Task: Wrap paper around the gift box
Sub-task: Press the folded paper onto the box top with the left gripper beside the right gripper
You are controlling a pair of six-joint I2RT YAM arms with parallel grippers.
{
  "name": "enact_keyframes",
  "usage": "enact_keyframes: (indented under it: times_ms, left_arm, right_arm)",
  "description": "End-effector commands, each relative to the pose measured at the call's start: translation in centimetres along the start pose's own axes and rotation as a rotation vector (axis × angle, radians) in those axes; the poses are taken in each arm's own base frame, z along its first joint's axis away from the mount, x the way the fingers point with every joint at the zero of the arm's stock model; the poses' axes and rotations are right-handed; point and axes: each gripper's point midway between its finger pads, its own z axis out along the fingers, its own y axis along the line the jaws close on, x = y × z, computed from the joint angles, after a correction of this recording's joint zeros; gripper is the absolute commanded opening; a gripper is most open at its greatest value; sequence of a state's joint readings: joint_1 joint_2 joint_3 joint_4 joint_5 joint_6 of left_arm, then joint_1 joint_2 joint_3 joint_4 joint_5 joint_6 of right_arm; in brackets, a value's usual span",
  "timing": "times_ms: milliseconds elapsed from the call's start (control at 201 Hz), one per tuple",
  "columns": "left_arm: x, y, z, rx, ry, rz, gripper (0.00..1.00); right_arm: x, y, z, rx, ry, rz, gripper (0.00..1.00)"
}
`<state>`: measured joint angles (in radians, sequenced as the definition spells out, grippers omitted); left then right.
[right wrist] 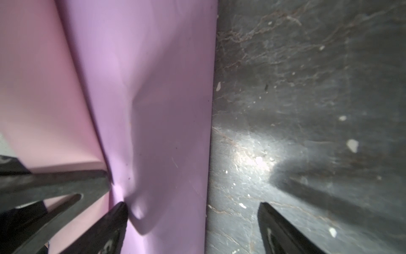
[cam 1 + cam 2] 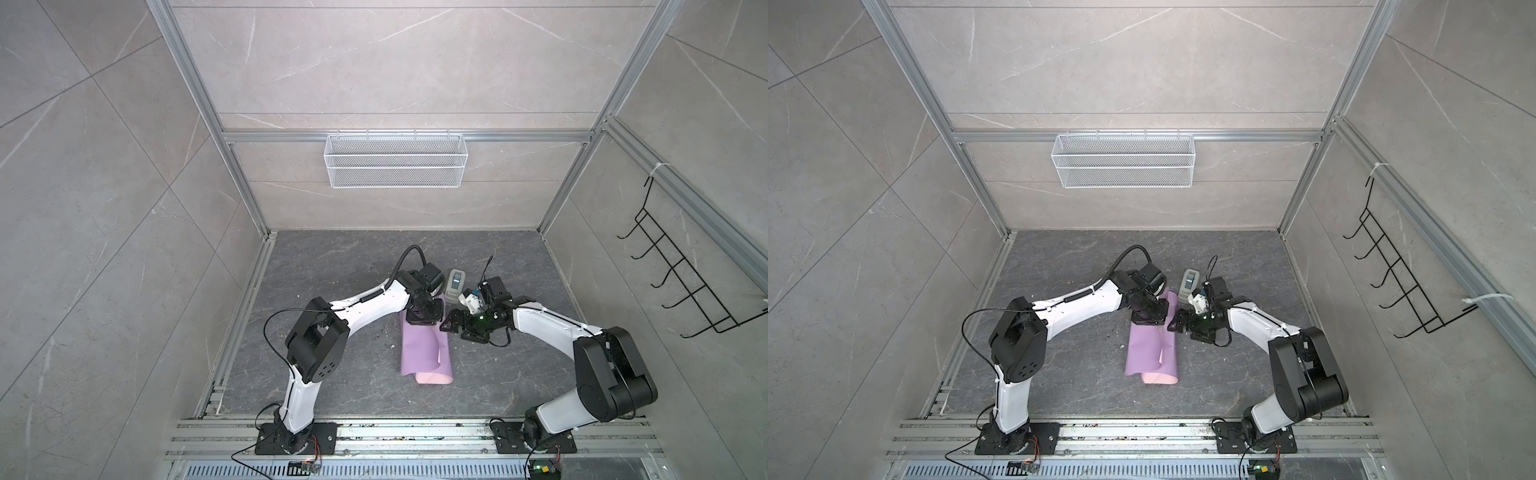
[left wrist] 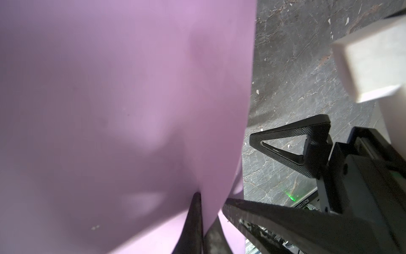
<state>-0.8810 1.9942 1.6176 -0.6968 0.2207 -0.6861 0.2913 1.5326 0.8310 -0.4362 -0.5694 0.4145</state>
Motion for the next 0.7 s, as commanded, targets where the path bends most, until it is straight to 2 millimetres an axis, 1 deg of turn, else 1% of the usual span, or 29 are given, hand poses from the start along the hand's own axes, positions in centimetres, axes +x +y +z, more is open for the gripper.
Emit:
enact_keyframes:
  times_ms: [0,473,573,692]
  left_arm:
    - [-1.0,-2.2,-0.7,0.081,-0.020,0.004,0.00]
    - [-1.9,-2.4,-0.2,0.089,-0.054,-0.017,0.00]
    - [-1.7,-2.2,0.1,0.085,-0.050,-0.023,0.00]
    - [-1.1,-1.4,0.8,0.070,-0.037,-0.034,0.00]
  right_arm:
    - [1.8,-2.4,1.2,0.077,0.059,0.030,0.93]
    - [1.9,-2.5,1.3,0.076,0.063,0.032,0.93]
    - [1.9,-2.5,1.3,0.076,0.063,0.032,0.93]
    - [1.9,-2.5,1.2,0.078,0.062,0.030,0.93]
